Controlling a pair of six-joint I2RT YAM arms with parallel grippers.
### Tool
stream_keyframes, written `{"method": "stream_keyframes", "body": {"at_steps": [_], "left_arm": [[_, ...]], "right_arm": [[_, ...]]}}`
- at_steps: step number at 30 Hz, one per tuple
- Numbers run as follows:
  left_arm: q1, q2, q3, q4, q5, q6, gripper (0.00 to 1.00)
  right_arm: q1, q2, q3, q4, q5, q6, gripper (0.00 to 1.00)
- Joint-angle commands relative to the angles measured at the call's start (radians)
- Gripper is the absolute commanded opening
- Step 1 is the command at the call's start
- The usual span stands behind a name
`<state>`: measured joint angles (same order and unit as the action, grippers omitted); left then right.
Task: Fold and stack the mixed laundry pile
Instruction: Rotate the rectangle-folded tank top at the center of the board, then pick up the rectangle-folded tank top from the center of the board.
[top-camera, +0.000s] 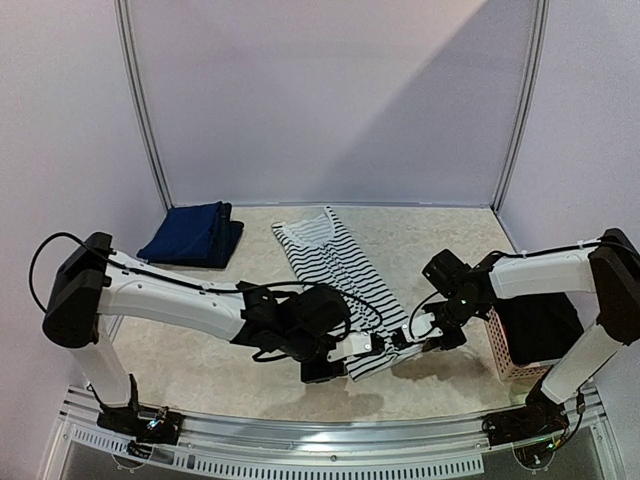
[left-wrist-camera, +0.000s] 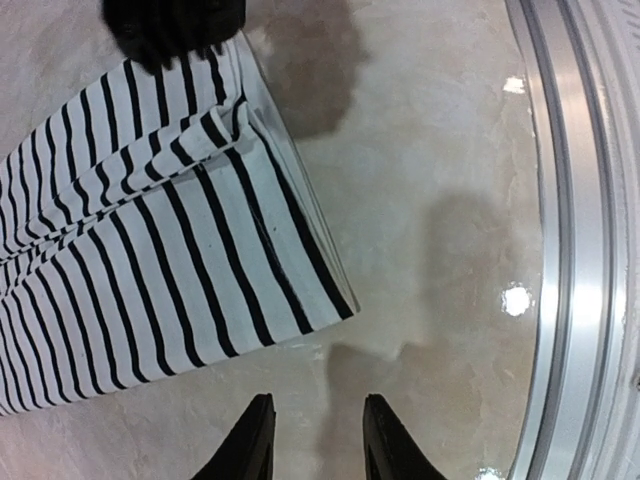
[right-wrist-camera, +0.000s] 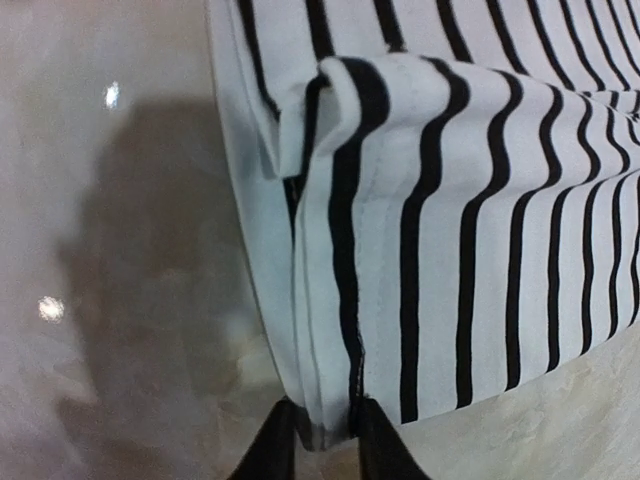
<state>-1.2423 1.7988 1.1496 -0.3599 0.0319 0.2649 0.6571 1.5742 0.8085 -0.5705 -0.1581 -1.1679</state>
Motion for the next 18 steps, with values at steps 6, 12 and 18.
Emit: {"method": "stream_keyframes", "body": {"at_steps": [6,12,18], "left_arm": [[-0.057,-0.162,-0.104,-0.003,-0.105,0.011,0.31],[-0.143,-0.129,-0.105,-0.031,-0.153,0.128,0.31],[-0.183,-0.034,-0.074,-0.060,-0.143,0.190,0.31]], "right_arm": [[0.147,-0.057,-0.039,-0.118,0.056,0.099,0.01],[0.271,-0.141,-0.076,-0.171,0.047,0.219,0.27],[0.272,-0.271,-0.150,-0.159,0.113,0.228,0.39]]}}
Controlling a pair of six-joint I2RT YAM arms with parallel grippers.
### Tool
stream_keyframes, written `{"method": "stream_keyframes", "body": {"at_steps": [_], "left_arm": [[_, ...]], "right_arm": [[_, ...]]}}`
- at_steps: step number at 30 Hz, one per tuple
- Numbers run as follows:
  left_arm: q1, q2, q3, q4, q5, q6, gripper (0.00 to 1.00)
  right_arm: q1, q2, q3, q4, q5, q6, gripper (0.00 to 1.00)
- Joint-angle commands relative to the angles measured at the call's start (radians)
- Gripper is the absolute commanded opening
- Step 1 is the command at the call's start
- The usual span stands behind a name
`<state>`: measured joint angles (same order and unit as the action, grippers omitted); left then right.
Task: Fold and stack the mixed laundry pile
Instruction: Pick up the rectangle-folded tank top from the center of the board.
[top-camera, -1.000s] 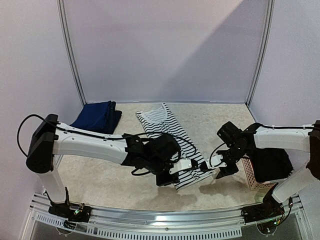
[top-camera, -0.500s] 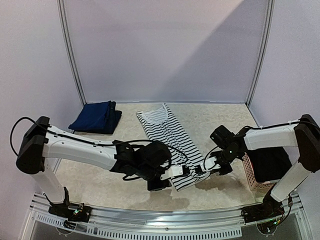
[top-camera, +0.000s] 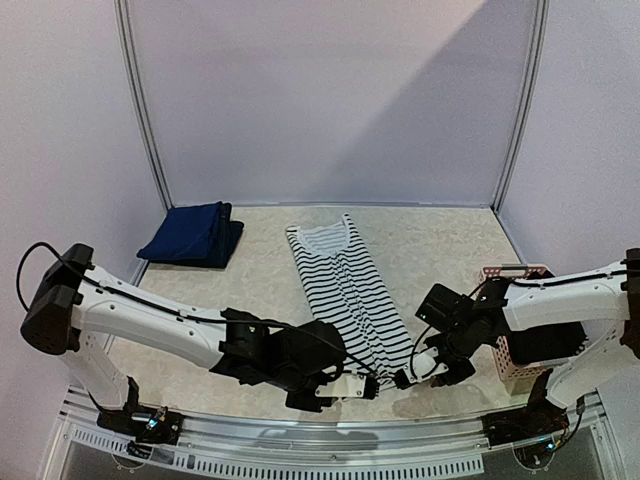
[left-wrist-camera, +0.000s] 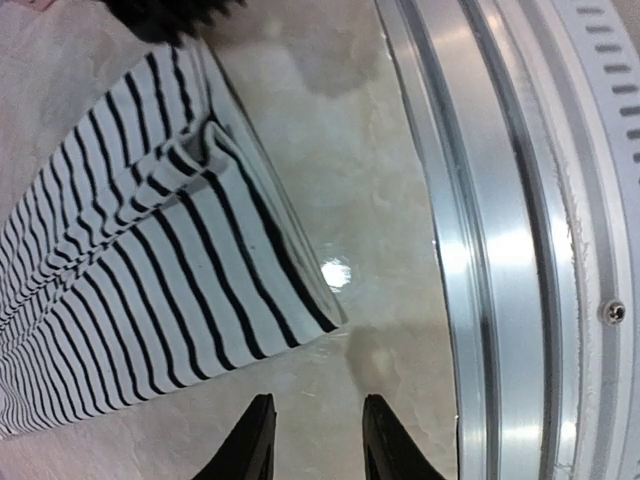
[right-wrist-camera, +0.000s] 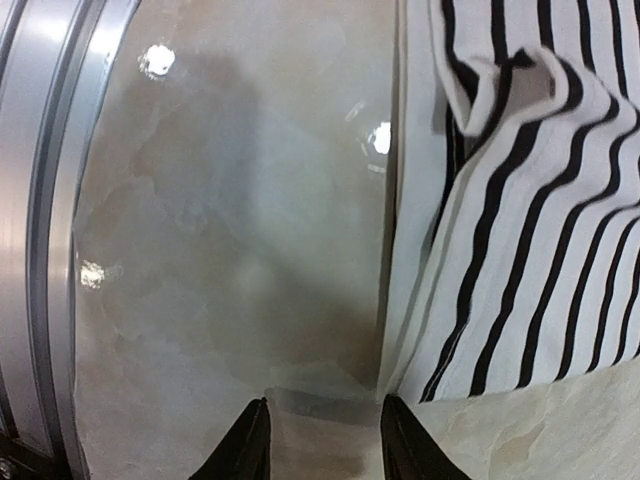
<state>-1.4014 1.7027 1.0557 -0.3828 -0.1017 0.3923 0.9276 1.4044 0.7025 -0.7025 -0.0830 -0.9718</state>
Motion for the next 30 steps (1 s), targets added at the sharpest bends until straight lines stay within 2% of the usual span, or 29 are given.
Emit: {"method": "stream_keyframes", "body": {"at_steps": [1,7,11,12,13,14,17,19,24,27,30], "left_arm": [[-0.025,0.079,0.026,-0.026,-0.005,0.063,0.31],[-0.026,0.168,0.082,0.000,-0.055,0.059,0.31],[-0.025,0.214,0.114,-0.016,-0.039,0.068,0.30],[-0.025,0.226,0.121,-0.023,-0.042,0.068,0.30],[-0.025,0.235,0.127,-0.027,-0.049,0.069,0.29],[-0.025,0.243,0.131,-0.030,-0.056,0.071,0.29],[-0.025,0.259,0.141,-0.041,-0.089,0.075,0.25],[-0.025,0.268,0.146,-0.064,-0.103,0.081,0.18],[-0.025,0.251,0.122,-0.068,-0.096,0.074,0.00],[-0.025,0.211,0.102,-0.049,-0.080,0.052,0.00],[-0.023,0.181,0.080,-0.032,-0.084,0.028,0.00]], "right_arm": [[0.002,-0.149,-0.049,-0.026,0.030,0.031,0.40],[0.001,-0.318,-0.081,0.034,0.032,0.091,0.48],[-0.017,-0.345,-0.100,0.080,0.071,0.159,0.70],[-0.027,-0.349,-0.106,0.087,0.068,0.172,0.80],[-0.039,-0.357,-0.121,0.109,0.071,0.178,0.96],[-0.051,-0.370,-0.139,0.136,0.076,0.179,0.98],[-0.085,-0.410,-0.187,0.179,0.074,0.184,0.99],[-0.092,-0.388,-0.177,0.116,0.017,0.163,0.98],[-0.090,-0.324,-0.106,-0.030,-0.108,0.012,0.70],[-0.085,-0.248,-0.055,-0.050,-0.127,-0.025,0.54],[-0.053,-0.187,-0.035,-0.021,-0.113,-0.031,0.50]]}}
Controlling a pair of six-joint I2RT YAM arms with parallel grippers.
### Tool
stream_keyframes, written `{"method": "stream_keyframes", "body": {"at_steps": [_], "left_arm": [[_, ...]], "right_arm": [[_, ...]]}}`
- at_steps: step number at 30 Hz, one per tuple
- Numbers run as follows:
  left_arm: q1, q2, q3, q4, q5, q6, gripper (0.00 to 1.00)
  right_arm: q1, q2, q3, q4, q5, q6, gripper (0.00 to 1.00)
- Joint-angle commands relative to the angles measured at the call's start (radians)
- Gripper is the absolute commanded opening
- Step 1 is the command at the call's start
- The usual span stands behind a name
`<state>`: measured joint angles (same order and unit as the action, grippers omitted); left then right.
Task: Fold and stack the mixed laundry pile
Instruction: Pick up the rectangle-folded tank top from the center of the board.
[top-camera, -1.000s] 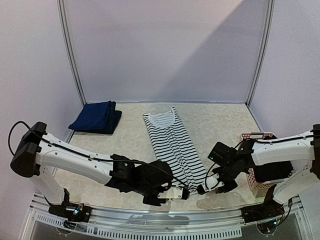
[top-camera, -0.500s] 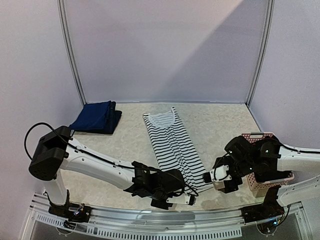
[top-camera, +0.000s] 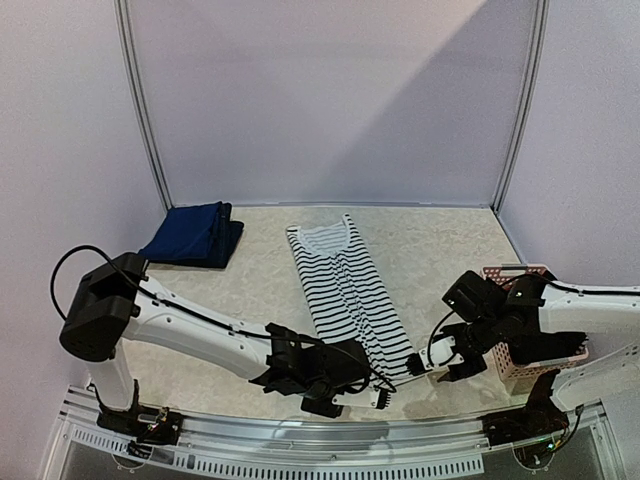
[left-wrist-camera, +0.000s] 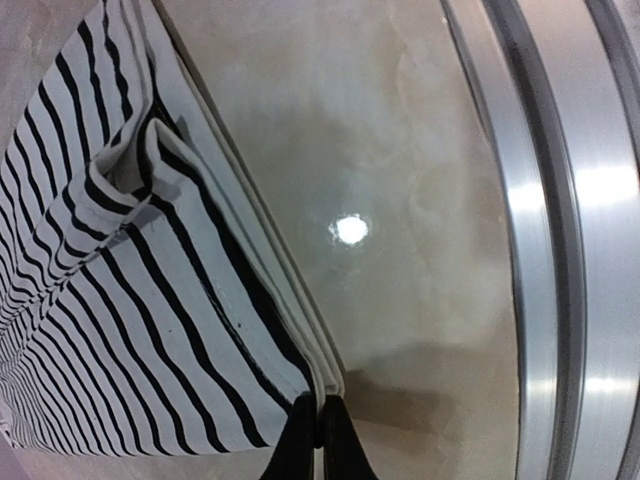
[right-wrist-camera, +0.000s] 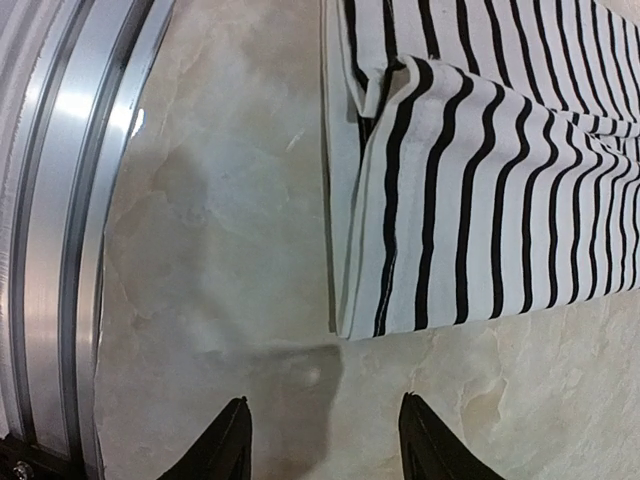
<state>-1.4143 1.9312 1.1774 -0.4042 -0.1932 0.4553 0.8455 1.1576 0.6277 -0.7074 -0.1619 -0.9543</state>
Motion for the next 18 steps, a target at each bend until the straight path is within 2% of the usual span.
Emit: {"method": "stream_keyframes", "body": {"at_steps": [1,18], "left_arm": [[-0.009,-0.055,-0.051,-0.003,0.004,-0.047,0.00],[-0.011,-0.135,-0.193,0.106,-0.008,-0.153,0.00]], "right_arm": [[0.042,0.074,0.038,0.004,-0.026,-0.050,0.50],[0.146,0.196,0.043,0.211,0.006,-0.070,0.55]]}}
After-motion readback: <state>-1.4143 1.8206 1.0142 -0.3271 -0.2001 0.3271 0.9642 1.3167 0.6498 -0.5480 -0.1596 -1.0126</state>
